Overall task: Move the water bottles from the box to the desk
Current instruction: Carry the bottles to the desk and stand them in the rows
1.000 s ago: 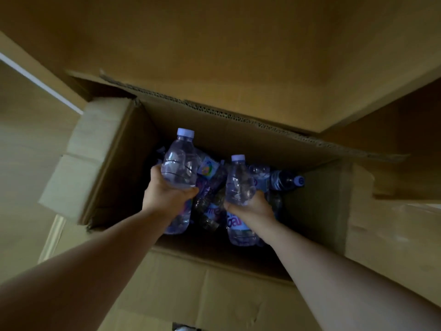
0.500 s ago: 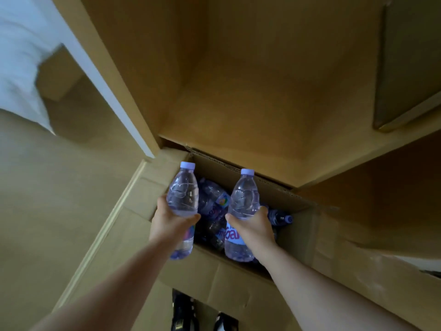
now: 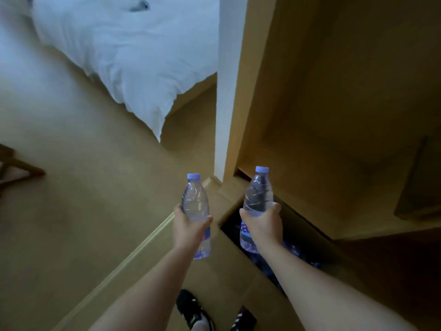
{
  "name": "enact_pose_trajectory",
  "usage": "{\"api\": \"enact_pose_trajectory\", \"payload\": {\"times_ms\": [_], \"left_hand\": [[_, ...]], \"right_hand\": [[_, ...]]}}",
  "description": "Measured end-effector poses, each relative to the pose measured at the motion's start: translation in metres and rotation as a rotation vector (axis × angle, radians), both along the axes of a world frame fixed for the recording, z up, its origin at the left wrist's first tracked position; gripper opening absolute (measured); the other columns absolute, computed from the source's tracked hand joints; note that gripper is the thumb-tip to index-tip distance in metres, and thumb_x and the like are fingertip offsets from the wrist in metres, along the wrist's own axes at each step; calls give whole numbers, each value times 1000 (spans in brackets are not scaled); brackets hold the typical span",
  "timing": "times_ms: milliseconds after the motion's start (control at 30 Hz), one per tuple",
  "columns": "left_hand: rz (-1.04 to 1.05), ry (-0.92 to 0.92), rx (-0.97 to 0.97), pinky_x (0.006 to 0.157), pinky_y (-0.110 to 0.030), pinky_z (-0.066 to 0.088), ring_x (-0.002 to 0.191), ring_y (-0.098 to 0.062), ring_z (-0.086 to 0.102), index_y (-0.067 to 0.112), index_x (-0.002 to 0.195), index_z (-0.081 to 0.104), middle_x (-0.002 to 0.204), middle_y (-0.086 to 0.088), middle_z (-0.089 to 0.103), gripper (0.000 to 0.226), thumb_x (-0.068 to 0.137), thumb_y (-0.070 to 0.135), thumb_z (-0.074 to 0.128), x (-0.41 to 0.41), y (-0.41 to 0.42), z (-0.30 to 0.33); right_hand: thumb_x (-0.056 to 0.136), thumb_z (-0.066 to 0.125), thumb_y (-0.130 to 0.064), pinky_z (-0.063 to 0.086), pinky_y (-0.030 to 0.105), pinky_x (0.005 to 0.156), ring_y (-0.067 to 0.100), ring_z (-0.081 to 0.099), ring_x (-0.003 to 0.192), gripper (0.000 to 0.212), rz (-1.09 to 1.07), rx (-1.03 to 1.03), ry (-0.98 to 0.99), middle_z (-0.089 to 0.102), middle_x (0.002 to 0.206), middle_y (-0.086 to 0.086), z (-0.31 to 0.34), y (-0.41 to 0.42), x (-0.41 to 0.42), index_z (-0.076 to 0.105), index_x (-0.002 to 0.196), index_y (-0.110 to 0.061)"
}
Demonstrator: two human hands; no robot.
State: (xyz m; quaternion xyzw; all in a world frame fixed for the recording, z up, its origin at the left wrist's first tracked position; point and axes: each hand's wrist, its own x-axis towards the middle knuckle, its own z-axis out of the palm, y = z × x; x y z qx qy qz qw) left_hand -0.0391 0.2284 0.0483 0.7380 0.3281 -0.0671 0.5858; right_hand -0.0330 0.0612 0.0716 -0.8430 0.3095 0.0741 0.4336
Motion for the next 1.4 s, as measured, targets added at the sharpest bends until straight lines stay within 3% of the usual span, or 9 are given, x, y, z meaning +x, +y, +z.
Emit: {"api": "enact_pose_trajectory", "payload": {"times_ms": [67, 200, 300, 367, 567, 733, 933, 1100, 1400], "left_hand": [[49, -5, 26, 67, -27, 44, 78, -10, 58, 21, 109, 41, 89, 9, 55, 60, 65, 13, 82, -7, 26, 18], [205, -7, 80, 59, -25, 40, 71, -6, 54, 25, 105, 39, 85, 12, 52, 58, 65, 16, 80, -18, 79, 52], [275, 15, 107, 77, -35, 49, 84, -25, 59, 26, 105, 39, 97, 0, 58, 56, 65, 19, 77, -20, 116, 75], [322, 1, 125, 86, -42, 51, 92, -29, 61, 26, 106, 39, 104, -4, 60, 57, 64, 18, 78, -17, 142, 87], [491, -28, 216, 94, -43, 47, 107, -30, 58, 14, 126, 43, 119, -10, 57, 72, 66, 21, 81, -1, 215, 116], [597, -13, 263, 94, -43, 46, 108, -29, 58, 17, 130, 40, 124, -7, 55, 74, 68, 27, 80, 23, 266, 128], [730, 16, 260, 94, -41, 44, 111, -29, 56, 18, 132, 37, 127, -6, 53, 75, 71, 28, 79, 90, 344, 132], [798, 18, 259, 86, -35, 46, 103, -25, 58, 20, 126, 40, 120, -3, 55, 68, 71, 28, 79, 164, 410, 142], [876, 41, 293, 95, -45, 46, 111, -29, 56, 20, 132, 36, 124, -5, 52, 73, 72, 32, 77, 272, 529, 169]], "right_hand": [[75, 78, -40, 52, 34, 76, 25, 62, 95, 57, 55, -14, -9, 59, 108, 7, 16, 31, 3, 34, 104, -18], [74, 79, -43, 43, 25, 70, 26, 62, 98, 66, 151, -9, -34, 58, 112, 8, 43, 96, 11, 40, 116, -11], [74, 79, -42, 43, 26, 71, 26, 61, 99, 71, 222, 11, -58, 56, 112, 7, 59, 142, 19, 40, 122, -7], [74, 79, -41, 43, 28, 72, 29, 61, 98, 69, 268, 6, -65, 58, 114, 11, 67, 171, 26, 39, 119, -5], [75, 78, -40, 51, 41, 86, 34, 59, 107, 68, 417, -1, -98, 55, 119, 15, 94, 252, 49, 39, 117, -4], [75, 77, -42, 53, 44, 84, 31, 61, 100, 67, 529, 10, -115, 57, 116, 12, 105, 315, 83, 38, 117, -8], [77, 75, -44, 51, 38, 71, 27, 59, 87, 60, 665, -17, -129, 55, 109, 7, 108, 406, 159, 36, 110, -12], [76, 77, -43, 52, 39, 82, 24, 57, 99, 70, 750, 36, -151, 52, 117, 6, 116, 487, 242, 38, 123, -8], [76, 75, -51, 54, 45, 86, 24, 58, 106, 75, 922, 0, -206, 52, 120, 7, 134, 611, 354, 36, 126, -11]]}}
